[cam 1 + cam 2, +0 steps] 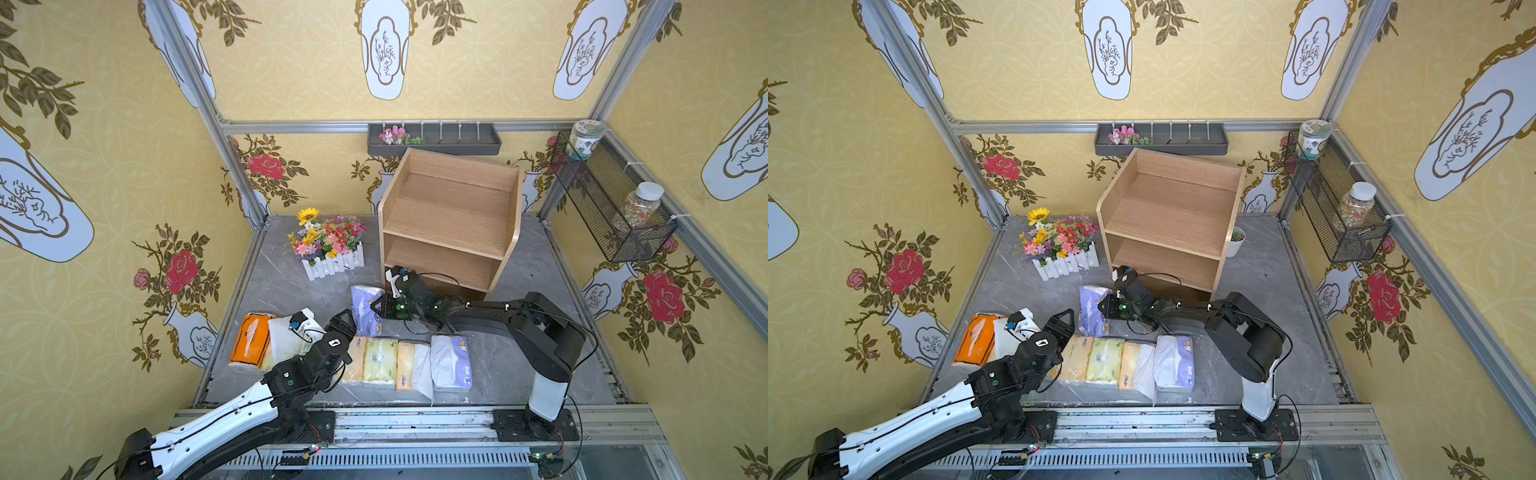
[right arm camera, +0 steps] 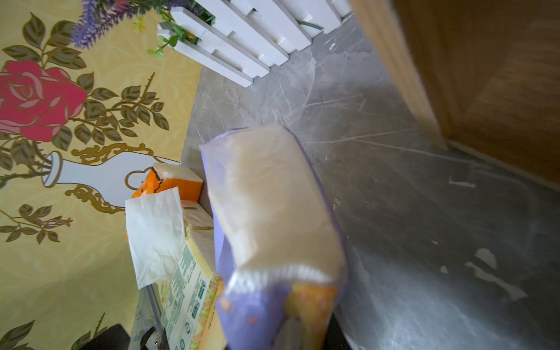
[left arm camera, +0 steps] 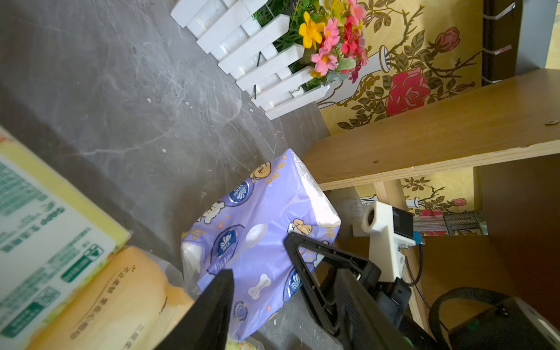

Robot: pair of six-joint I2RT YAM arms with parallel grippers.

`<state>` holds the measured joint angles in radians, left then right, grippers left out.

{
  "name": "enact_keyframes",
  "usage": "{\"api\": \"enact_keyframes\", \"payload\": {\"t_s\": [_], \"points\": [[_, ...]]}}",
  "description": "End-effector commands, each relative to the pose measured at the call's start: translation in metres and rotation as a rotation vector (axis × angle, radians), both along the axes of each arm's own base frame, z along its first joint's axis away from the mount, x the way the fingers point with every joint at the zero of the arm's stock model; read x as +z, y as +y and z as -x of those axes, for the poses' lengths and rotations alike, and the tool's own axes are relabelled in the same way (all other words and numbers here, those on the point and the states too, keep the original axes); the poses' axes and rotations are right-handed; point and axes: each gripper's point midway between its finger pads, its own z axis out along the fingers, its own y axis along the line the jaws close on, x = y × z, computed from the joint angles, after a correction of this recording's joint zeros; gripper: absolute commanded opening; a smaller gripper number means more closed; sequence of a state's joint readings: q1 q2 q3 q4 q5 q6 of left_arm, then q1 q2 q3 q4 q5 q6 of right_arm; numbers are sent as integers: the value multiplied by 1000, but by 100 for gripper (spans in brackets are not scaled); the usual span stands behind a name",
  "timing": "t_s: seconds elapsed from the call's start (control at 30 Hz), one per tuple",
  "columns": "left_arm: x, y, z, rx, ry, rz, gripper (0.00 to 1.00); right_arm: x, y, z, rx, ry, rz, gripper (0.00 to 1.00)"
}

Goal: Remove the tissue boxes from the shelf
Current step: Place the box of tissues at the center of the board.

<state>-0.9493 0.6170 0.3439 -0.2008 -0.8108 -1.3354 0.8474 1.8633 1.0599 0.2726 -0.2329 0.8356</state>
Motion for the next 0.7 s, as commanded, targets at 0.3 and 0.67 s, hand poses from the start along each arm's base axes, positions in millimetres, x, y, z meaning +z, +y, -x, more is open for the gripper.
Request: {"api": "enact_keyframes", "payload": {"t_s": [0.3, 0.67], "points": [[6, 1, -3, 9, -14, -17, 57, 9, -34, -8, -134, -96, 223, 93], [22, 5, -11, 25, -61, -73, 61, 49, -78, 15, -193, -262, 339, 97]]}}
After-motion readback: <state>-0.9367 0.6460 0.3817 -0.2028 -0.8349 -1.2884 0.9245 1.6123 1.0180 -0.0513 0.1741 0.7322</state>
